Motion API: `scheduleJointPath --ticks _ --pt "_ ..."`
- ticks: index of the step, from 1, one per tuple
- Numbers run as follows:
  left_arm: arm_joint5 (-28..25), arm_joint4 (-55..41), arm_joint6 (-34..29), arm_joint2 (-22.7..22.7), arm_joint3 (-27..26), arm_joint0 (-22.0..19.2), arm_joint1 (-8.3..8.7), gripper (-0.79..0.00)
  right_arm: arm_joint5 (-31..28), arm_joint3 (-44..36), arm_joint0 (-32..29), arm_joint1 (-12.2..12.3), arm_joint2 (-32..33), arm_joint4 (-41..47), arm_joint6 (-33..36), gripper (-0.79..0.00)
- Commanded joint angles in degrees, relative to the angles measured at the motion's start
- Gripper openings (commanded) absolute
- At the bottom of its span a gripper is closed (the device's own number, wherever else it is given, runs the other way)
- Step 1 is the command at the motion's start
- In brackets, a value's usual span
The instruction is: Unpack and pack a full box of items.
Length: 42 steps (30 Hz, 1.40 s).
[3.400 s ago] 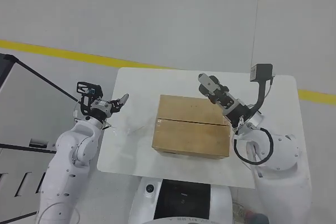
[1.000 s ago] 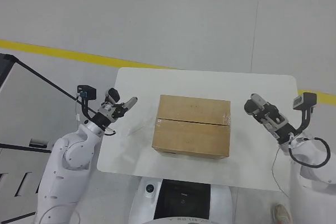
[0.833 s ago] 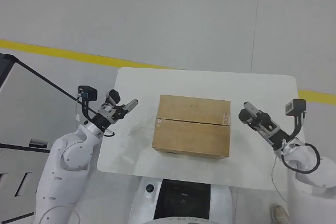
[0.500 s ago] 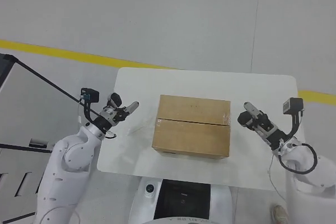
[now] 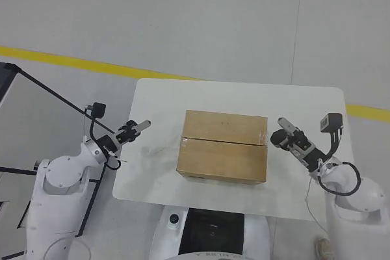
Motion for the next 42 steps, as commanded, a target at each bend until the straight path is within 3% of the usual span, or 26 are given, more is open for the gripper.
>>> scheduleJointPath --ticks 1,6,9,13,18,33,42 --pt "0.02 -0.08 -0.02 0.01 -0.01 0.01 0.0 0.0 0.47 0.07 -0.01 0.0 0.0 0.09 0.1 0.0" --pt "1.78 -1.81 0.54 0.53 0.43 0.28 -0.05 0.0 3.0 1.27 0.52 0.06 -0.27 1.17 -1.13 0.0" --pt "4.5 -10.53 -2.27 0.15 1.05 0.28 -0.06 0.0 3.9 3.98 -0.2 0.22 2.48 5.26 -2.13 0.0" --pt "6.38 -19.18 -7.37 -1.47 3.37 -0.96 0.27 0.0 2.2 7.48 -1.91 0.57 6.45 10.08 -0.83 0.0" --pt "11.18 -26.03 -11.24 -1.12 5.89 -2.73 0.57 0.0 -2.57 11.53 -2.39 0.72 6.35 13.51 1.18 0.0" --pt "11.53 -26.23 -11.51 -1.08 6.04 -2.91 0.6 0.0 -3.16 12.94 -1.63 0.78 5.75 12.7 -0.11 0.0" --pt "11.53 -26.23 -11.51 -1.08 6.04 -2.91 0.6 0.0 -3.23 18.49 2.29 1.33 4.22 11.6 -0.34 0.0"
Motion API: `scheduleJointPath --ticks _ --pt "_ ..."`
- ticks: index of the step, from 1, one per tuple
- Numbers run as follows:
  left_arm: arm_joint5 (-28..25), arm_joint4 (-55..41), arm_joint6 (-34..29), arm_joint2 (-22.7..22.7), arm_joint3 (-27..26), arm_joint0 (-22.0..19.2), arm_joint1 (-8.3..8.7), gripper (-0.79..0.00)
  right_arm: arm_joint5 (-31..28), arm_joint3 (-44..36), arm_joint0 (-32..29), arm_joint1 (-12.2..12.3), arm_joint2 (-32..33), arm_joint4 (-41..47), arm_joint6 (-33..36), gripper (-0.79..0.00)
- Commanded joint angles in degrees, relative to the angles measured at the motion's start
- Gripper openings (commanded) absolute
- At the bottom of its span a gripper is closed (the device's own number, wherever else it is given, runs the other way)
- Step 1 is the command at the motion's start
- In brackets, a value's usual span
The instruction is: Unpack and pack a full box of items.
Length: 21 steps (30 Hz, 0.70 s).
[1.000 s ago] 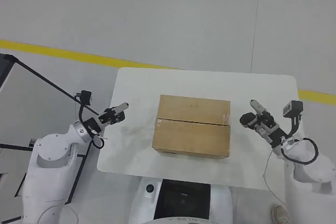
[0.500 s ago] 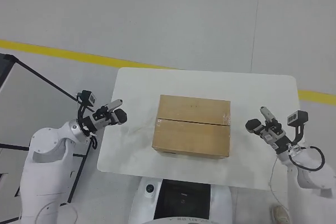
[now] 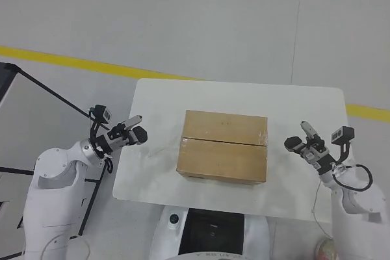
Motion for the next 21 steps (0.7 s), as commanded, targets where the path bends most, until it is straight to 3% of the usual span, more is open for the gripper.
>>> scheduleJointPath --ticks 1,8,21 --pt "0.0 0.0 0.0 0.0 0.0 0.0 0.0 0.0 0.08 0.76 0.84 0.13 -0.49 -0.06 0.45 0.0" --pt "0.0 0.0 0.0 0.0 0.0 0.0 0.0 0.0 -1.02 -1.04 0.27 0.46 -3.39 -1.43 3.1 0.0" --pt "0.0 0.0 0.0 0.0 0.0 0.0 0.0 0.0 -1.21 -1.32 0.1 0.82 -6.27 -3.21 -0.65 0.0"
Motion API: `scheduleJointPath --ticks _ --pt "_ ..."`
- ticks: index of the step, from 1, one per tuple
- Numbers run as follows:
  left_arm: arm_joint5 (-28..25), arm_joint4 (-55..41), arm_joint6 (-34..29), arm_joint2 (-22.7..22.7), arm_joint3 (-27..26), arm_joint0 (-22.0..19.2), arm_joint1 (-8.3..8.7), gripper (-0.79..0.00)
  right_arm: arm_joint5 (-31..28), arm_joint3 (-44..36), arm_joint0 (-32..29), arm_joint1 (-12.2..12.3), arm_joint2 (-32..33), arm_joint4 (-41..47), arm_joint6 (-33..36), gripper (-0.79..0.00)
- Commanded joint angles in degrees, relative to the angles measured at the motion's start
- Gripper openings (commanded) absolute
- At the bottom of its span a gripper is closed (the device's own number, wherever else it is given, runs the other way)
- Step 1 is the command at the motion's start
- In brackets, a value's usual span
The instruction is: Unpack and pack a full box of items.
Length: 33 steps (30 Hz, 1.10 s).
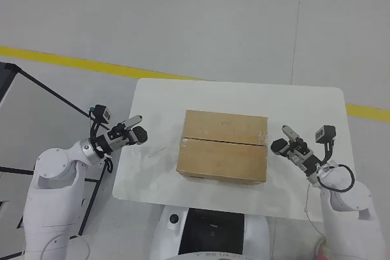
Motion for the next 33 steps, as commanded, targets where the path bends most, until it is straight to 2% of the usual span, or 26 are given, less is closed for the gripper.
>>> scheduleJointPath --ticks 1,10,18,28,33 --pt "0.0 0.0 0.0 0.0 0.0 0.0 0.0 0.0 -0.1 0.69 0.72 -0.01 -0.94 -0.2 -0.8 0.0" --pt "0.0 0.0 0.0 0.0 0.0 0.0 0.0 0.0 -0.6 2.67 2.52 0.04 -4.07 -0.59 -2.86 0.0" --pt "0.0 0.0 0.0 0.0 0.0 0.0 0.0 0.0 -0.48 1.34 3.04 0.16 -3.68 5.8 -2.98 0.0" --pt "0.0 0.0 0.0 0.0 0.0 0.0 0.0 0.0 0.92 5.18 9.92 -0.16 -7.35 11.12 -4.78 0.0" --pt "0.0 0.0 0.0 0.0 0.0 0.0 0.0 0.0 0.8 7.2 13.9 -0.41 -9.43 12.51 -6.22 -0.034"
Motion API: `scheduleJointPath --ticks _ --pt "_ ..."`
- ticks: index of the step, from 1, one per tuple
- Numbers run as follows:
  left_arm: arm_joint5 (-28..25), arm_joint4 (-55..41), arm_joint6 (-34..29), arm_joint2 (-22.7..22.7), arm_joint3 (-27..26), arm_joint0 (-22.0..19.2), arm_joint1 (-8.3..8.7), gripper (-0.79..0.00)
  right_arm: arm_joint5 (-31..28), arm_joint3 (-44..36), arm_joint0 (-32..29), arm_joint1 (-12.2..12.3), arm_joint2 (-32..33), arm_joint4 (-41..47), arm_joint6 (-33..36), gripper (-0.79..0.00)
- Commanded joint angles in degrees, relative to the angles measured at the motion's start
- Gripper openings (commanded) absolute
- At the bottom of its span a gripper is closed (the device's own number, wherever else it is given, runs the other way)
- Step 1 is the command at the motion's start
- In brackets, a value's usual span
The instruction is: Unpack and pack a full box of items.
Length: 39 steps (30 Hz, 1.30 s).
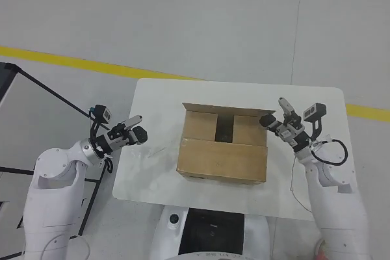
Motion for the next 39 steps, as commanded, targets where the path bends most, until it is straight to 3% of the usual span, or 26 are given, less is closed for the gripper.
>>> scheduleJointPath --ticks 1,8,26,34,39 --pt "0.0 0.0 0.0 0.0 0.0 0.0 0.0 0.0 -0.05 0.98 1.86 -0.12 -0.99 0.27 -0.59 -0.031" --pt "0.0 0.0 0.0 0.0 0.0 0.0 0.0 0.0 -1.27 6.99 8.55 -0.64 -4.32 -0.05 -3.95 -0.049" --pt "0.0 0.0 0.0 0.0 0.0 0.0 0.0 0.0 -1.72 35.96 26.3 -3.34 -15.09 -4.76 -12.39 -0.052" --pt "0.0 0.0 0.0 0.0 0.0 0.0 0.0 0.0 -1.22 40.81 28.56 -3.66 -15.62 -5.04 -12.43 -0.025" --pt "0.0 0.0 0.0 0.0 0.0 0.0 0.0 0.0 -3.4 38.33 28.12 -3.22 -13.08 -2.04 -10.01 -0.006"
